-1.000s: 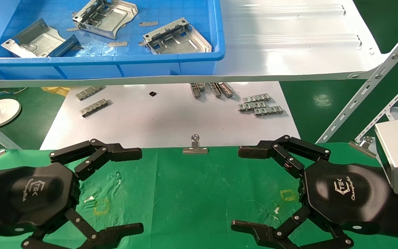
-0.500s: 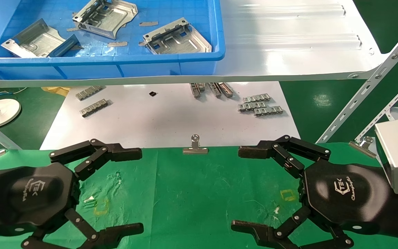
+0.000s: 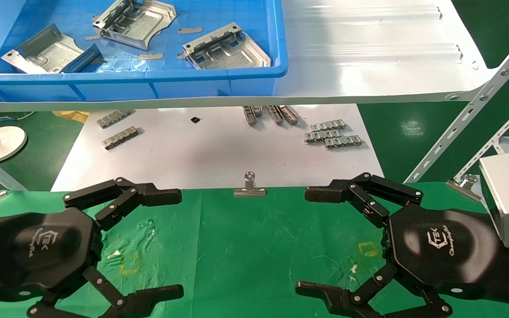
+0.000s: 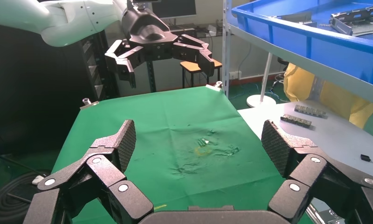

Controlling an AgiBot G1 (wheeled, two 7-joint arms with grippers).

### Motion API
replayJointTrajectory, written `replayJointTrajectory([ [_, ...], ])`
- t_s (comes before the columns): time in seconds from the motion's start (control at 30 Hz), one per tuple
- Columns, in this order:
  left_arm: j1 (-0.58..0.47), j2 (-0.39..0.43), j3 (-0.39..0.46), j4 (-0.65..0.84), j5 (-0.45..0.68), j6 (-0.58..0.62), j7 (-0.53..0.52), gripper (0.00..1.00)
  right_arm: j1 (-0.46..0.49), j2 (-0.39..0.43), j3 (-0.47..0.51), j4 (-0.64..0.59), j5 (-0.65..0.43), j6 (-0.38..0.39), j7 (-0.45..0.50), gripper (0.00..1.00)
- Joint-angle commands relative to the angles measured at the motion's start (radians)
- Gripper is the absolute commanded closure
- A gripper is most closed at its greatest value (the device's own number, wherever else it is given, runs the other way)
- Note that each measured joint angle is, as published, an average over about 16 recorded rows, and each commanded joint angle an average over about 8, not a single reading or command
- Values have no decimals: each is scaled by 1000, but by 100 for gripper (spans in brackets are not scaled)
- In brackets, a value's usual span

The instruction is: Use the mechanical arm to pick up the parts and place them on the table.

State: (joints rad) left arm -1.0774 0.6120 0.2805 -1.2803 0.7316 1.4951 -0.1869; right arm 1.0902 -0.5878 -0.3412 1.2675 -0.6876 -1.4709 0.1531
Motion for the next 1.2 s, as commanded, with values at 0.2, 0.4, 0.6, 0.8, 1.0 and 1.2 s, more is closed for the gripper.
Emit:
replayJointTrajectory([
  [0.2,0,0,0,0,0,0,0,0,0,0,0,0,0,0,0,12],
  [0.4,0,0,0,0,0,0,0,0,0,0,0,0,0,0,0,88],
  [0.6,0,0,0,0,0,0,0,0,0,0,0,0,0,0,0,100],
  [0.8,0,0,0,0,0,0,0,0,0,0,0,0,0,0,0,100],
  [1.0,0,0,0,0,0,0,0,0,0,0,0,0,0,0,0,100],
  [1.2,0,0,0,0,0,0,0,0,0,0,0,0,0,0,0,100],
])
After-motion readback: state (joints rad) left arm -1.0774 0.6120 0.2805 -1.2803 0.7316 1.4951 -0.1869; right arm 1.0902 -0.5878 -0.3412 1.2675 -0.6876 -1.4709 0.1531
